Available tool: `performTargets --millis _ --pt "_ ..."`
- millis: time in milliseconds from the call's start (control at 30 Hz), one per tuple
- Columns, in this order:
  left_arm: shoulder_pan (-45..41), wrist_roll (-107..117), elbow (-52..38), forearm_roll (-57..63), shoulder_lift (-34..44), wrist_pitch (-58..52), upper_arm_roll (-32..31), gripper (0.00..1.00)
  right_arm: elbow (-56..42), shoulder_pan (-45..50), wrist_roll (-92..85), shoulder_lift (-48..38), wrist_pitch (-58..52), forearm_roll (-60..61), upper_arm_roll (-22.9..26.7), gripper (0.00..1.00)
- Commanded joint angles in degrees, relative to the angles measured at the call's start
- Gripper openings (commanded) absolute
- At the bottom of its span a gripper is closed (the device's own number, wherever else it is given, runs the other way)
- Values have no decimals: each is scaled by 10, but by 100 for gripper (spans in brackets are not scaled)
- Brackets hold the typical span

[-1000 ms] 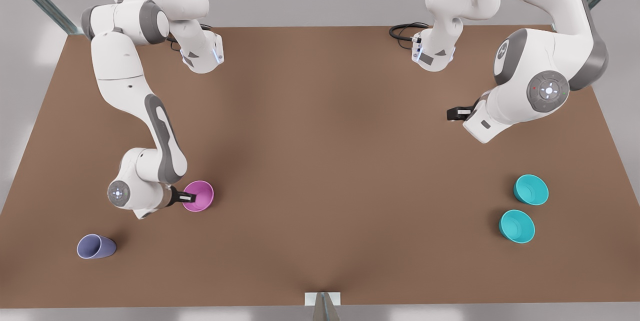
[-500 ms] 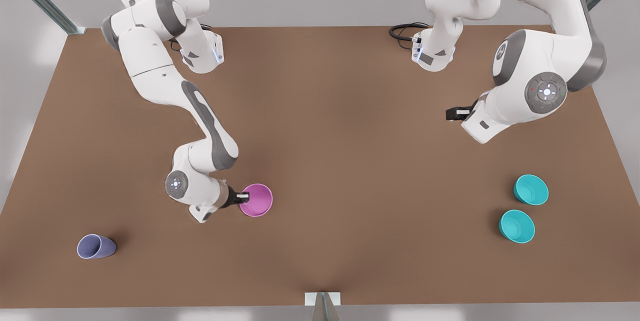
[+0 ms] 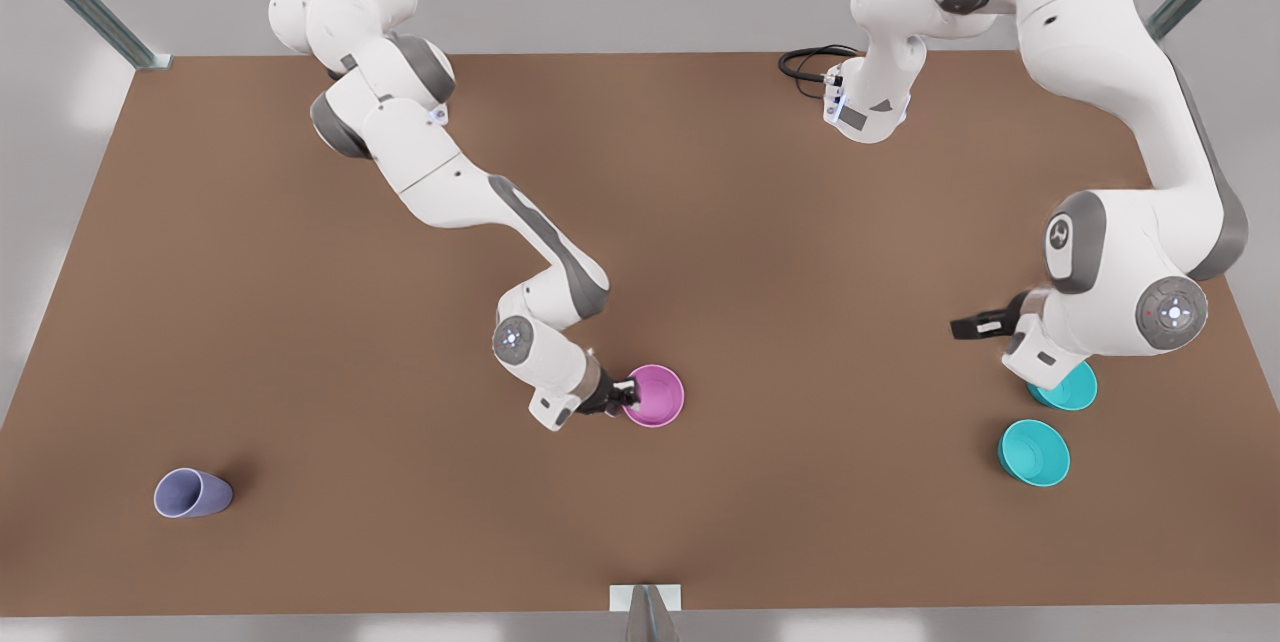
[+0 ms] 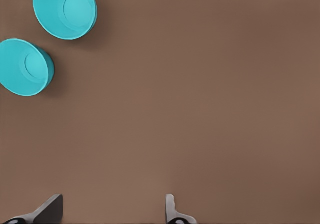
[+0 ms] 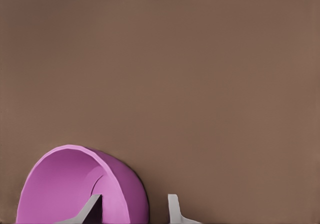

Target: Stack the blue bowl on the pink bowl

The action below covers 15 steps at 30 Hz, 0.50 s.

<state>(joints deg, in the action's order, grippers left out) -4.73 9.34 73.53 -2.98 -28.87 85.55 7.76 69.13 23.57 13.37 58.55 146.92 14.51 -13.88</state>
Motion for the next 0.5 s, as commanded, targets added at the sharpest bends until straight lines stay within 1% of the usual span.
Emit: performTargets --millis 0,33,67,100,133,167,200,233,267,300,333,367,400,433,467 --pt "45 -251 -55 -5 -61 83 2 100 0 -12 73 -19 -14 6 0 100" --pt "76 -319 -56 -26 -92 126 -3 100 4 -26 74 -50 -47 9 0 100" --pt "86 -354 -63 -47 -130 173 -5 100 6 -62 90 -105 -136 13 1 100" --pt "98 -369 -108 -50 -160 182 -6 100 26 -110 96 -160 -226 12 1 100" --pt "108 -385 -153 -58 -187 182 -6 100 28 -162 92 -192 -344 9 2 100" --pt "117 -390 -180 -77 -210 213 -4 100 17 -223 81 -205 -494 -15 4 100" --pt "129 -391 -181 -80 -214 246 -5 100 14 -262 79 -207 -531 -78 5 100" --pt "140 -388 -174 -89 -205 248 -6 100 14 -319 43 -209 -570 -144 5 100" --pt "140 -383 -170 -104 -201 238 -5 100 20 -369 -54 -230 -591 -153 5 100" --pt "147 -372 -139 -148 -202 213 -5 100 22 -405 -144 -267 -619 -166 7 100" --pt "166 -384 -132 -172 -222 219 -1 100 20 -427 -207 -312 -665 -172 6 100" --pt "186 -437 -145 -176 -244 248 -5 100 21 -426 -217 -369 -697 -173 5 100" --pt "197 -480 -153 -176 -256 281 -6 100 20 -419 -217 -403 -715 -175 3 100" --pt "213 -516 -158 -178 -267 290 -12 100 21 -418 -215 -430 -735 -175 1 100" --pt "218 -519 -158 -178 -271 312 -23 100 19 -418 -212 -436 -751 -174 0 100"
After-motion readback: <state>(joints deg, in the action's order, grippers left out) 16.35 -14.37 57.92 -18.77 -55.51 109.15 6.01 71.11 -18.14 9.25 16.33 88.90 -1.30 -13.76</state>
